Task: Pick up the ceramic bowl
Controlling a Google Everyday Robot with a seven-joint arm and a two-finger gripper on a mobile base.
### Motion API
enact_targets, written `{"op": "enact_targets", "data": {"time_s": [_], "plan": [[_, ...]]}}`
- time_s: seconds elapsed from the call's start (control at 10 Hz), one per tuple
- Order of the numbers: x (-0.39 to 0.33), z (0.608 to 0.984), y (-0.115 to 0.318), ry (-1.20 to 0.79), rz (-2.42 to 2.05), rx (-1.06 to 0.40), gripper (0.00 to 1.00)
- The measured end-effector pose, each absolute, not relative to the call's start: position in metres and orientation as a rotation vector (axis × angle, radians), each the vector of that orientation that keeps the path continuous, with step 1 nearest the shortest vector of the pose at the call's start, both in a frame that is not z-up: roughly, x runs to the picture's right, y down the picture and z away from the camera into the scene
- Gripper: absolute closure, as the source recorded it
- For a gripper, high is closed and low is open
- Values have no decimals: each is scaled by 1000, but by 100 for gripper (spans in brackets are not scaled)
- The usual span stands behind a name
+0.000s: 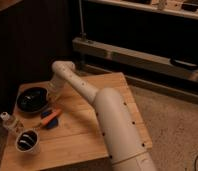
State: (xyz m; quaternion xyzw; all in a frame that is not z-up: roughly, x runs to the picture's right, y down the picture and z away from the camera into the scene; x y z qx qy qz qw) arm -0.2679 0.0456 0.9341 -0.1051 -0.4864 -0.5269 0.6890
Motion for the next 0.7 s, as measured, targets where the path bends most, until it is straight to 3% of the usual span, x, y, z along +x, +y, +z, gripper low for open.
{"op": "enact_targets", "data": {"time_s": [0.4, 0.7], "plan": [[-156, 930, -3, -1144, -1006, -110, 100], [-93, 895, -31, -1245, -1009, 21, 100]]}}
